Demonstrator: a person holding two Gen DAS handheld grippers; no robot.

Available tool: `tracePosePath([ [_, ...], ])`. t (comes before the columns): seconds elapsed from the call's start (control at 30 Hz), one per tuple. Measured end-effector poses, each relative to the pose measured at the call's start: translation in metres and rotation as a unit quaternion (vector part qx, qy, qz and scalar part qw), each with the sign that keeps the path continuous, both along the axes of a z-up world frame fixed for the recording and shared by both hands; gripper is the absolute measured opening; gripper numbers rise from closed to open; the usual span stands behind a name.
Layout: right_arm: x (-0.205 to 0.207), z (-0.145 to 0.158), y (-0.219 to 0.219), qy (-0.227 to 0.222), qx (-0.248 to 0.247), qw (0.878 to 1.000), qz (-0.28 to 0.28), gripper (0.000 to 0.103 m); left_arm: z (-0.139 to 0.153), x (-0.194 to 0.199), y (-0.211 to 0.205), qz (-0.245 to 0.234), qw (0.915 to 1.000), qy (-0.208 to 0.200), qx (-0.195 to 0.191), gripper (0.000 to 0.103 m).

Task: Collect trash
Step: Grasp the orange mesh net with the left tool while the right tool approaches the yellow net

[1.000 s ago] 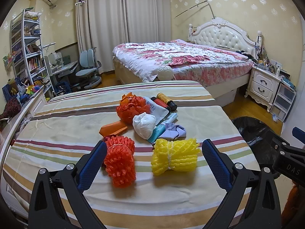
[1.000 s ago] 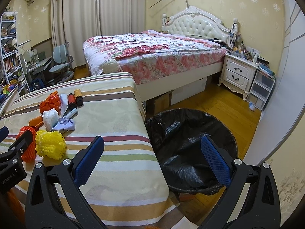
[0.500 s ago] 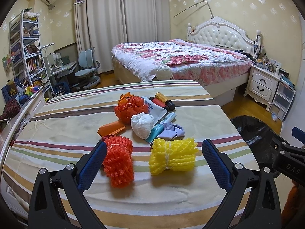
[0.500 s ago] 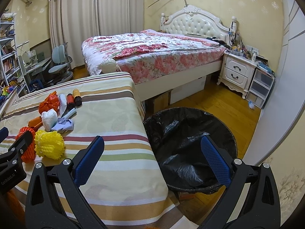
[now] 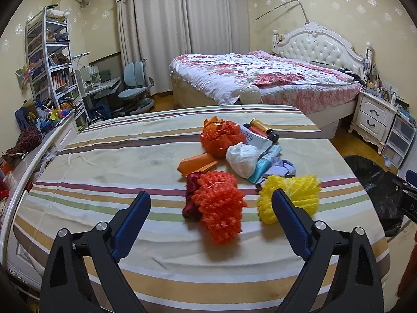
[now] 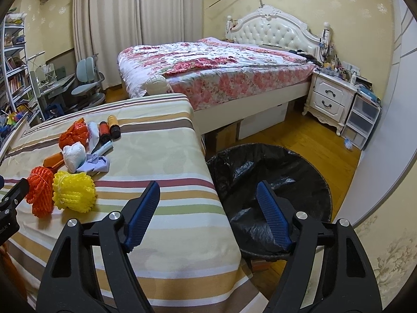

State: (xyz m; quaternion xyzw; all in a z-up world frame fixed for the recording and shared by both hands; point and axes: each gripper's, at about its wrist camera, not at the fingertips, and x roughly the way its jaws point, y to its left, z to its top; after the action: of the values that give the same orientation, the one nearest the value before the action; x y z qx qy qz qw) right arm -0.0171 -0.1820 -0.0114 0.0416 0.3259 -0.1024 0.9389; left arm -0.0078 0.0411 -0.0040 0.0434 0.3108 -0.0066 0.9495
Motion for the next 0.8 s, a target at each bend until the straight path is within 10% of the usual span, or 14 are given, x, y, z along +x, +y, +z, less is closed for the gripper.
tracePosePath([
  [0.07, 0.003, 0.001, 0.007, 0.004, 0.002, 1.000, 0.007, 0.075, -0.002, 0.002, 0.011, 0.002, 0.9999, 0.010, -0.007, 0.075],
  [0.63, 0.021, 0.013, 0.028, 0.018, 0.005, 0.999, 0.033, 0.075, -0.012, 0.020, -0.001, -0.014, 0.9996, 0.022, 0.010, 0.080],
  [0.8, 0.020, 0.013, 0.033, 0.022, 0.007, 0.999, 0.038, 0.075, -0.024, 0.024, -0.004, -0.026, 0.9985, 0.041, 0.025, 0.044],
])
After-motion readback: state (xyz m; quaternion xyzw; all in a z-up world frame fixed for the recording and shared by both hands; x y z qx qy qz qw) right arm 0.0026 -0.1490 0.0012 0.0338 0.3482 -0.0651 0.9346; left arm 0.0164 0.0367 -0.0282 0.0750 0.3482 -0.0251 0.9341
